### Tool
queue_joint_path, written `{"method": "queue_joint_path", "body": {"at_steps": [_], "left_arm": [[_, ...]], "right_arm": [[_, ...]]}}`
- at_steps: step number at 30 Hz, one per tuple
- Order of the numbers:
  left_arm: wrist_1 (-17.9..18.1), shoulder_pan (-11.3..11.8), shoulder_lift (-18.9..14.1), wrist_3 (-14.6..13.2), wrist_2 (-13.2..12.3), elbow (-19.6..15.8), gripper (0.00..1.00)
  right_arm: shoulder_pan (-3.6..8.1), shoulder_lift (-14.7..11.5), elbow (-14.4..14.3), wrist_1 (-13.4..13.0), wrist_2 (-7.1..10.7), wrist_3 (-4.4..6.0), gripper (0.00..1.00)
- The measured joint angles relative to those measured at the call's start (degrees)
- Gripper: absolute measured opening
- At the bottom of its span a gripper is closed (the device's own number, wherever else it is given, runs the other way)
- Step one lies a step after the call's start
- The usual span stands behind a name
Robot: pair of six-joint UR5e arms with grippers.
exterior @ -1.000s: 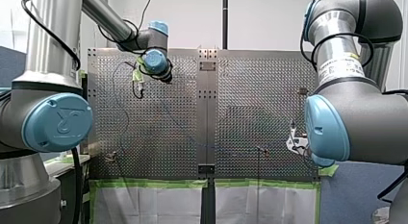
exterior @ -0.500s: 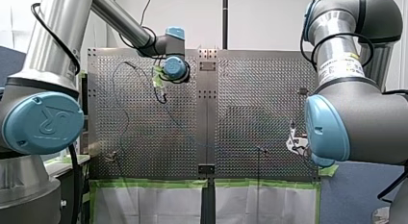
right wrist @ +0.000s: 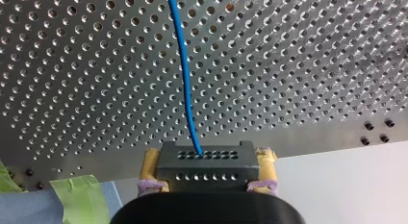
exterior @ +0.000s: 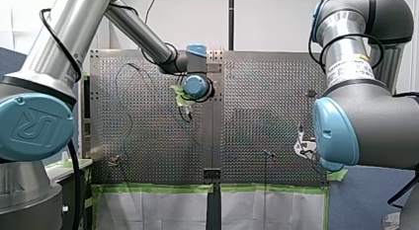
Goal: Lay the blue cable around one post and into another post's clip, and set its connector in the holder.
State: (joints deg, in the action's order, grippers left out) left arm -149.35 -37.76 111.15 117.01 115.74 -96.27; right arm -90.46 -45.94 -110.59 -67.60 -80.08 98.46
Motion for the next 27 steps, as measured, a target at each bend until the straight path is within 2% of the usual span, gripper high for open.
{"method": "queue_joint_path", "body": {"at_steps": [4,8,18,23,27], "left_arm": [[1.9,-1.9,1.9,1.7,1.6,0.0,1.0],[3.7,-3.7,3.7,3.5,1.6,0.0,1.0],[8.6,-8.6,8.6,6.1,-1.0,0.4,1.0],[11.0,-11.0,11.0,7.0,-2.6,2.2,1.0],[12.9,-12.9,12.9,8.0,-2.5,4.0,1.0]], "right_arm": [[-0.01,0.0,0.0,0.0,0.0,0.0,0.0],[-0.01,0.0,0.0,0.0,0.0,0.0,0.0],[-0.02,0.0,0.0,0.0,0.0,-0.07,0.0],[-0.04,0.0,0.0,-0.1,0.0,-0.09,0.0],[-0.19,0.0,0.0,-0.2,0.01,-0.14,0.0]]}}
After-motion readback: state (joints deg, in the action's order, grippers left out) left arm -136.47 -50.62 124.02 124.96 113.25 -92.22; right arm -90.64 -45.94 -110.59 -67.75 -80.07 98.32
